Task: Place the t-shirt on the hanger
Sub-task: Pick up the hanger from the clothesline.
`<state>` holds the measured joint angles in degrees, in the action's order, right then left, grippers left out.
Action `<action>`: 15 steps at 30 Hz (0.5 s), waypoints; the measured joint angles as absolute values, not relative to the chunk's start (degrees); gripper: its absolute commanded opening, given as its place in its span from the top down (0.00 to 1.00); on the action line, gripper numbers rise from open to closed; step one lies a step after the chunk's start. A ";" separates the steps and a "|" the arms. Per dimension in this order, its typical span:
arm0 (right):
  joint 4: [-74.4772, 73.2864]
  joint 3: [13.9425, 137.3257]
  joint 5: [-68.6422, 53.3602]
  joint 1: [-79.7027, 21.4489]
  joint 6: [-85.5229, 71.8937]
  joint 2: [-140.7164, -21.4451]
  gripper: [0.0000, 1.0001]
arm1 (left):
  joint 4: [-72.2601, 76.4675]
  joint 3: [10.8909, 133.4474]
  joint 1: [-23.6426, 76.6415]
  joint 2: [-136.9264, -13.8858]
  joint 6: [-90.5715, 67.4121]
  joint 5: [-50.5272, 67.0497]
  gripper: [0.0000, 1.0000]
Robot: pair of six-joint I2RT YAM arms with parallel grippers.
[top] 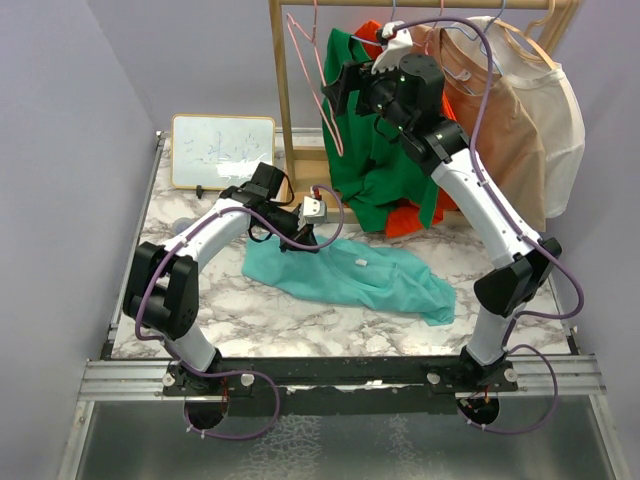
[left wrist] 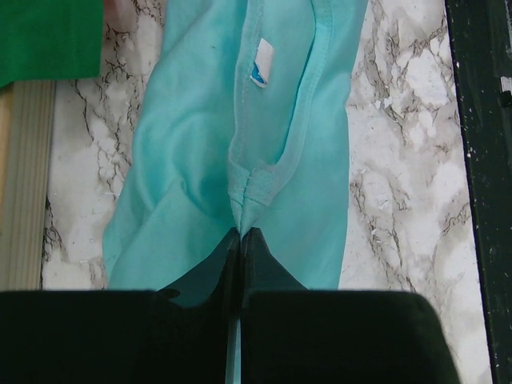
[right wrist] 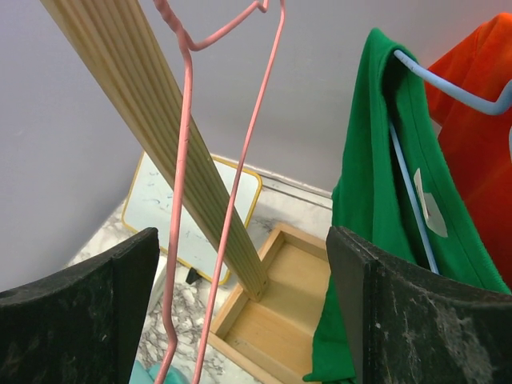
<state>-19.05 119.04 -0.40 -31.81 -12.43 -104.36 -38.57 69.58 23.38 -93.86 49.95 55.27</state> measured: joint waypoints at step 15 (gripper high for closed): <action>-18.96 123.59 0.93 -32.93 -11.53 -113.01 0.35 | -38.17 69.60 23.38 -93.89 49.50 55.35 1.00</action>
